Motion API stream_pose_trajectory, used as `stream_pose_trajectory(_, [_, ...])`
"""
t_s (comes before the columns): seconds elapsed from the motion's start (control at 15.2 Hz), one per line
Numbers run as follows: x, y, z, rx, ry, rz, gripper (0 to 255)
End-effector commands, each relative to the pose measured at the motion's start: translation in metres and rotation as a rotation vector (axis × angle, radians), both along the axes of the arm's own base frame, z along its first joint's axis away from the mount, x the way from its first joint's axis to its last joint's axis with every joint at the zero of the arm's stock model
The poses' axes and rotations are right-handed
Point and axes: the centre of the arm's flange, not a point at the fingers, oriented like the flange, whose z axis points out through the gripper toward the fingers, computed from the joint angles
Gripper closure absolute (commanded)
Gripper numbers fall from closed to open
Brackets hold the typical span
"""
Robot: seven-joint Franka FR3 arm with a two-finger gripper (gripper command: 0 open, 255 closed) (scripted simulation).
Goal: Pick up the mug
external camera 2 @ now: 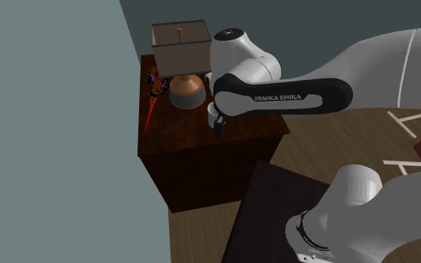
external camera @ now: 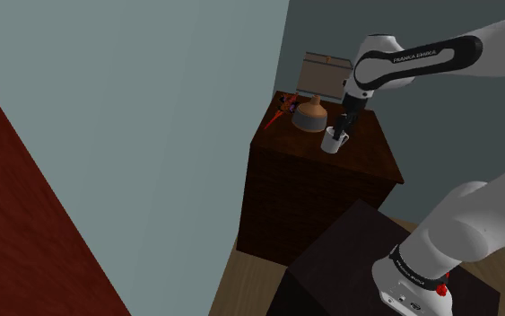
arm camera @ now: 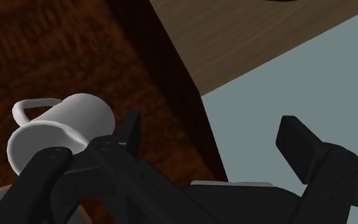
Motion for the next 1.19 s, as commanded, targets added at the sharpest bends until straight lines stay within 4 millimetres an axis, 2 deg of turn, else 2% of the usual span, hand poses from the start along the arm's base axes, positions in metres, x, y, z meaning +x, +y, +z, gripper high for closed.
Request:
stream_pose_trajectory(0.0, [0.012,-0.018,-0.012,-0.017,-0.009,0.003,0])
stream_pose_trajectory(0.59, [0.07,-0.091,-0.06,-0.083,-0.04,0.012,0])
stream_pose_trajectory(1.12, [0.07,-0.091,-0.1,-0.083,-0.04,0.012,0])
